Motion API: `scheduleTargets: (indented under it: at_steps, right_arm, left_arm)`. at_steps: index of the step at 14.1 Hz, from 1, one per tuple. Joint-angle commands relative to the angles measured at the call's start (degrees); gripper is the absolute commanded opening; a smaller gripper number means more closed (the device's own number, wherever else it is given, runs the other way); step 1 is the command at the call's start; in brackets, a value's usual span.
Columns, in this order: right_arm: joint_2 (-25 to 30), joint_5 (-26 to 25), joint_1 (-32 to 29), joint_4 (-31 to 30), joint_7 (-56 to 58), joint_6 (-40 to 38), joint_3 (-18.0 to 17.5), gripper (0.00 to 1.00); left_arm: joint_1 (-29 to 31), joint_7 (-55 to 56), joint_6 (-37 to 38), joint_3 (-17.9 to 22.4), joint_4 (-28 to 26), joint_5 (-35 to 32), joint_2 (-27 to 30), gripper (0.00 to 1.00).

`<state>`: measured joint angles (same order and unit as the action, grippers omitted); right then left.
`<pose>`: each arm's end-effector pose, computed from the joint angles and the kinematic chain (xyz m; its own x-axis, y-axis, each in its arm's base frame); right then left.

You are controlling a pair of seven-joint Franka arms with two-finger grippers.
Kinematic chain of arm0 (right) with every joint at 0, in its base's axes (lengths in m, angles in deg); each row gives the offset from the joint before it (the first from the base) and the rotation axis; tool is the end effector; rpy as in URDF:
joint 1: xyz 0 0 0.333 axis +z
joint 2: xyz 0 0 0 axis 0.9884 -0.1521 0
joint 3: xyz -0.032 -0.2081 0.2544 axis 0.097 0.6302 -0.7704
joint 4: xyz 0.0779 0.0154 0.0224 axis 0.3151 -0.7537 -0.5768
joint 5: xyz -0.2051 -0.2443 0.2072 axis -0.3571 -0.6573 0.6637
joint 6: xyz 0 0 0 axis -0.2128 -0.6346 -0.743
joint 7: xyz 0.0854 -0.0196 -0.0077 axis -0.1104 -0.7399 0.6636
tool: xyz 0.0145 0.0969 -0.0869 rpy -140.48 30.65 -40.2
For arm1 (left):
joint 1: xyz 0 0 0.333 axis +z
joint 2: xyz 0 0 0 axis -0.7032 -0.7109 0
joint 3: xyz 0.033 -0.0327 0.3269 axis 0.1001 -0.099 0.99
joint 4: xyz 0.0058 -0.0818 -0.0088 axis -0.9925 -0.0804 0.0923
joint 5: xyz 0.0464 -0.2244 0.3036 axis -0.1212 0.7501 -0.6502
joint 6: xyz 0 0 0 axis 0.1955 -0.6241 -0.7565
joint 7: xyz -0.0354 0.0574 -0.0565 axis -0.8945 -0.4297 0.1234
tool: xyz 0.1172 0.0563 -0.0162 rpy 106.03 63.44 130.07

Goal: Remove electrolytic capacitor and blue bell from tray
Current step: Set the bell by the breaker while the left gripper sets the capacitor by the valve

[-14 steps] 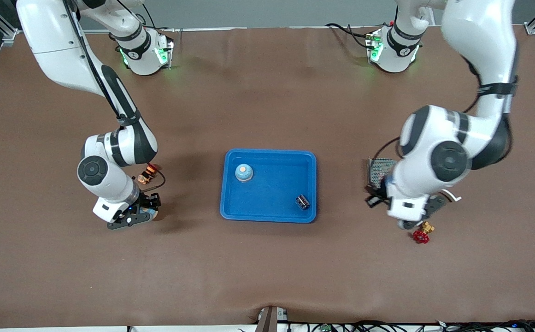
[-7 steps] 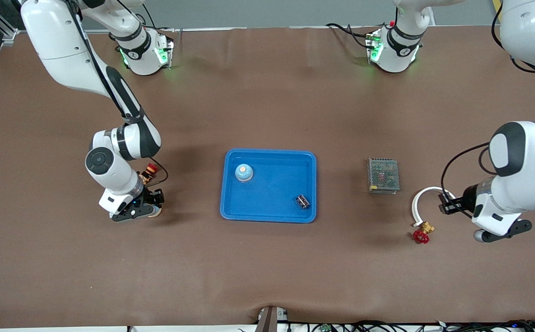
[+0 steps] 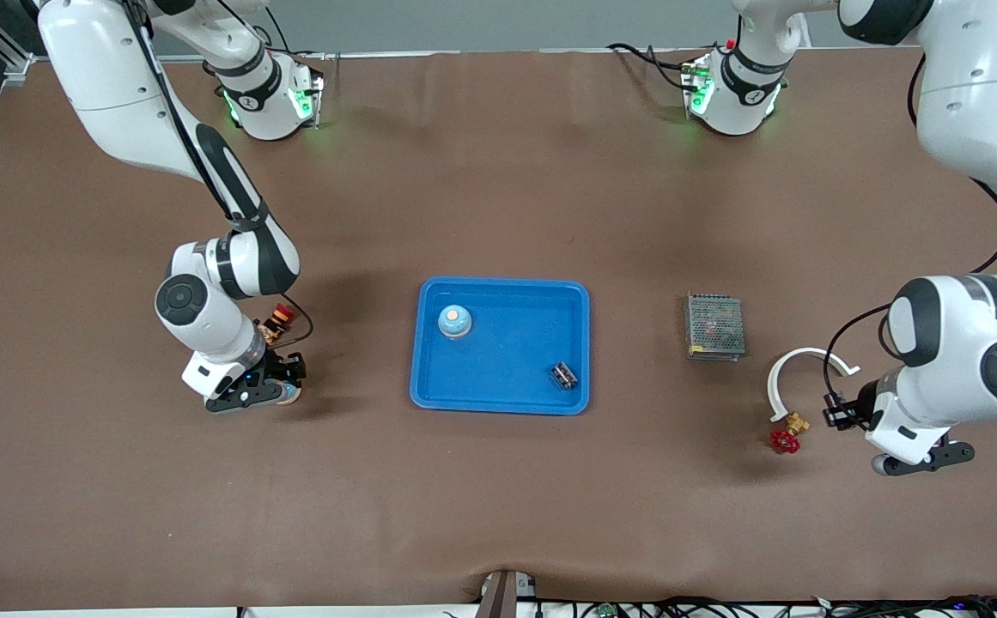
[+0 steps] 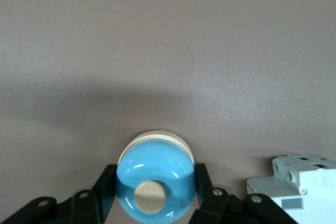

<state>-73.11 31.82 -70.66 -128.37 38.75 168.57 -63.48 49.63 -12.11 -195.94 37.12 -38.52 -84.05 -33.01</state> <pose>0.6256 0.1033 0.1855 0.9647 0.2244 0.1377 0.2225 -0.9745 0.0293 0.7245 0.0298 0.2665 0.9832 0.1815 0.0166 0.1821 -0.9821 -0.0475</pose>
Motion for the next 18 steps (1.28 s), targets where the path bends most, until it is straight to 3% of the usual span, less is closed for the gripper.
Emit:
scheduleTargets:
  at_steps: [1, 11, 13, 14, 15, 18]
  right_arm:
    - [1.5, 0.7, -1.4, -1.6, 0.0, 1.3, -1.1, 0.63]
    - [-0.1, 0.7, -1.4, -1.4, 0.0, 3.5, -1.0, 0.65]
    - [-0.6, 0.6, -1.3, -1.1, 0.1, 3.5, -1.0, 0.72]
    - [-0.7, 0.6, -1.3, -1.0, 0.0, 3.5, -1.0, 0.80]
    - [-0.7, 0.6, -1.3, -1.0, 0.0, 3.5, -1.0, 1.00]
    - [-0.5, 0.6, -1.3, -0.3, 0.1, 2.9, -1.0, 1.00]
  left_arm:
    - [0.8, -1.4, -2.5, 0.1, 1.7, -1.3, -2.7, 0.21]
    - [3.3, -1.8, -5.8, 0.2, 1.2, -3.6, -6.1, 0.23]
    - [3.3, -1.8, -6.0, 0.2, 1.3, -3.6, -6.8, 0.24]
    - [3.4, -1.8, -6.5, 0.2, 1.3, -3.6, -7.1, 0.26]
    - [3.5, -1.8, -7.0, 0.1, 1.3, -3.6, -7.6, 0.26]
    - [3.5, -1.7, -7.8, 0.2, 1.3, -3.5, -8.3, 0.27]
